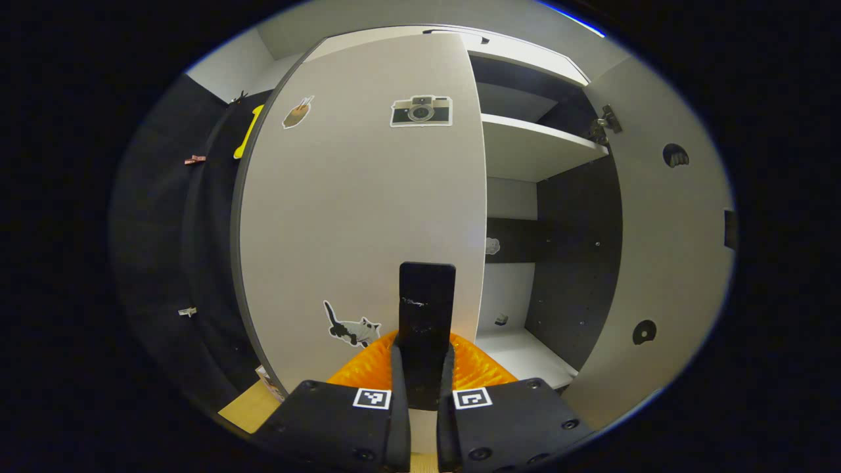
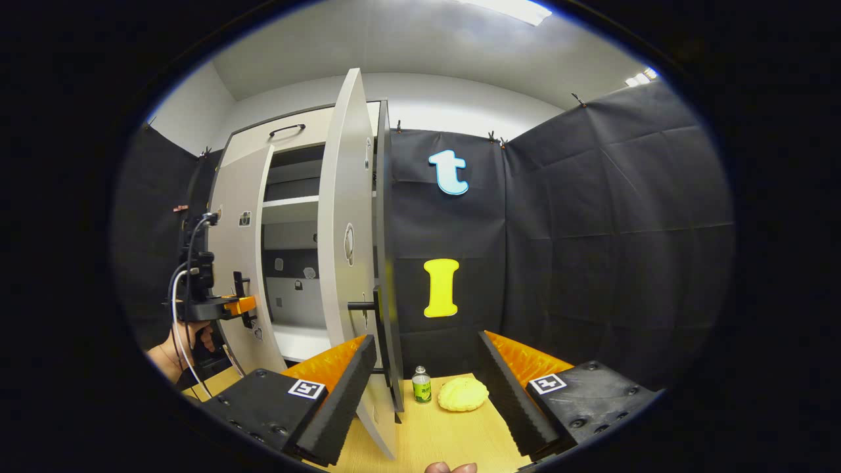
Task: Open the right door of the double-door shoe cabinet with the right hand, and open the left door with the left hand.
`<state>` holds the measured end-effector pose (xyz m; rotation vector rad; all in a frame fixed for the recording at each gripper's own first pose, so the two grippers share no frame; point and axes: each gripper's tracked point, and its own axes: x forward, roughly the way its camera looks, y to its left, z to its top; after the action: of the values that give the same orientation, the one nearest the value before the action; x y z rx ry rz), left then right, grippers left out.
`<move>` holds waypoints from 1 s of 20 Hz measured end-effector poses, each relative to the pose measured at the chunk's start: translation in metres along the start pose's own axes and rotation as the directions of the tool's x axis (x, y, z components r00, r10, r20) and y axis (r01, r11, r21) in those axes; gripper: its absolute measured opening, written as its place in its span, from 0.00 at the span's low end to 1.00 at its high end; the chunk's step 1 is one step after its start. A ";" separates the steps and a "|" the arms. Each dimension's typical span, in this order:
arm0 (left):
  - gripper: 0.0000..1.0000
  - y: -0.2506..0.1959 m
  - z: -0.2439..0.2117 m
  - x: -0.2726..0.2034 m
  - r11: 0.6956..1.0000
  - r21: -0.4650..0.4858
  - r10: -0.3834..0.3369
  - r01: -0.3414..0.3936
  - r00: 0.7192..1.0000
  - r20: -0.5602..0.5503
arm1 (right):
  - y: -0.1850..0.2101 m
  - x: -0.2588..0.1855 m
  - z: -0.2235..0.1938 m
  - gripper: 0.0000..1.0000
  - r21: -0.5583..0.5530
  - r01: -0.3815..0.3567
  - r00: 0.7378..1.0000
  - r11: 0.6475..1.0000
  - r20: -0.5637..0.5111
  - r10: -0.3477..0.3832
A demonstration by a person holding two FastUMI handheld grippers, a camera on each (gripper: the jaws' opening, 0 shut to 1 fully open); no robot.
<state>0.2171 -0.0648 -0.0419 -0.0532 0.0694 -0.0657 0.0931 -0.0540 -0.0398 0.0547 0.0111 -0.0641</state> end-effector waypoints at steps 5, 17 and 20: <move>0.20 0.019 -0.003 -0.042 1.000 0.005 -0.022 0.022 1.000 -0.004 | 0.015 -0.006 0.006 1.00 -0.002 0.001 1.000 1.000 0.013 0.000; 0.19 0.079 -0.005 -0.114 0.998 -0.013 -0.063 0.062 0.998 -0.027 | 0.050 -0.026 0.008 0.97 -0.023 0.004 1.000 1.000 0.021 -0.004; 0.19 0.095 -0.004 -0.124 0.996 -0.020 -0.083 0.083 0.996 -0.032 | 0.057 -0.030 0.004 0.97 -0.005 -0.001 1.000 1.000 0.010 0.001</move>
<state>0.0989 0.0383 -0.0432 -0.0739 0.1010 -0.1488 0.0665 0.0041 -0.0326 0.0494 0.0017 -0.0634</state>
